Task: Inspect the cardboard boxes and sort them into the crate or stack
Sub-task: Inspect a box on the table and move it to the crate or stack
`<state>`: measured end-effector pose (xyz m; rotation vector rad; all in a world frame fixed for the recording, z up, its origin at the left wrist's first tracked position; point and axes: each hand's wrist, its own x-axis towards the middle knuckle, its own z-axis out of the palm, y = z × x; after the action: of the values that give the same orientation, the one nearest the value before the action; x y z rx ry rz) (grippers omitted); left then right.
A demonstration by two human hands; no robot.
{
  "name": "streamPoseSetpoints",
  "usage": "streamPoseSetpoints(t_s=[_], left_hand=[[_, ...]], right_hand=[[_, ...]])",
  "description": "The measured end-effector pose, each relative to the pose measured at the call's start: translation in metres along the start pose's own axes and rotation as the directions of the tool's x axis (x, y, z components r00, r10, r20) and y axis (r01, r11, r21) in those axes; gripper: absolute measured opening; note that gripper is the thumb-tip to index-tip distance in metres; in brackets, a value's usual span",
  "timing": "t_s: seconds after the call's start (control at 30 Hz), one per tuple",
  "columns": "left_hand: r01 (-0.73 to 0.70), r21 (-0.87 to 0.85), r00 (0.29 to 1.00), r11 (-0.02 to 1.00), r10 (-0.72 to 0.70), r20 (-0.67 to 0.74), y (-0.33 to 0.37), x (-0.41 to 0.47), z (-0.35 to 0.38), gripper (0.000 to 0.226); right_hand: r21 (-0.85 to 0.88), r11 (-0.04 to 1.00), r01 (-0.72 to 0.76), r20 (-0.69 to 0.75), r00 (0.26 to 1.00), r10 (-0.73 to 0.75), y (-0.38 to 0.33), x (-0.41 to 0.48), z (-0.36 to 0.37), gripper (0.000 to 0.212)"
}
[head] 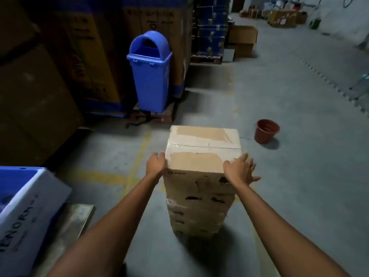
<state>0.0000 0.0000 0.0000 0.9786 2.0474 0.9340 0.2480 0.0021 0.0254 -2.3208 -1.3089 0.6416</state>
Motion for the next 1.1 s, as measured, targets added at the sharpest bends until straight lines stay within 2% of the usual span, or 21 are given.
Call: streamPoseSetpoints(t_s=[0.07,0.13,0.2,0.37,0.57,0.73,0.83,0.93,1.1], left_hand=[[0.083,-0.123,0.995,0.989,-0.075,0.068,0.003,0.001,0.007,0.039],[0.089,-0.192,0.993,0.977,-0.072,0.097,0.005,-0.002,0.012,0.029],[0.059,-0.226,0.997,0.972,-0.044,0.069,0.000,-0.005,0.015,0.022],[-0.024,-0.360,0.996,0.933,-0.010,-0.091,-0.013,-0.022,-0.009,0.029],[-0.173,-0.407,0.939,0.897,0.025,-0.343,-0.025,-0.056,-0.088,0.018],[-0.260,-0.434,0.856,0.863,-0.001,-0.516,-0.048,-0.103,-0.186,0.030],[-0.298,-0.395,0.802,0.869,0.004,-0.597,-0.073,-0.146,-0.245,0.028],[-0.317,-0.314,0.706,0.895,0.002,-0.708,-0.110,-0.195,-0.303,0.027],[-0.332,-0.352,0.553,0.875,-0.122,-0.824,-0.171,-0.286,-0.382,0.022]], right_hand=[[0.178,0.971,-0.159,0.053,0.987,0.152,0.006,0.010,0.000,0.067],[0.334,0.920,-0.204,0.090,0.979,0.184,0.013,0.013,0.001,0.054],[0.425,0.883,-0.201,0.076,0.980,0.186,0.013,0.008,0.001,0.048],[0.545,0.831,-0.110,0.027,0.993,0.113,-0.003,-0.011,0.008,0.040],[0.657,0.754,0.000,0.024,0.999,-0.021,-0.058,-0.070,0.018,0.035],[0.744,0.663,0.085,0.059,0.980,-0.191,-0.112,-0.149,0.027,0.037],[0.775,0.621,0.116,0.092,0.952,-0.292,-0.135,-0.209,0.035,0.039],[0.791,0.594,0.145,0.140,0.903,-0.406,-0.147,-0.275,0.044,0.039],[0.787,0.595,0.164,0.243,0.804,-0.542,-0.152,-0.394,0.072,0.044]])
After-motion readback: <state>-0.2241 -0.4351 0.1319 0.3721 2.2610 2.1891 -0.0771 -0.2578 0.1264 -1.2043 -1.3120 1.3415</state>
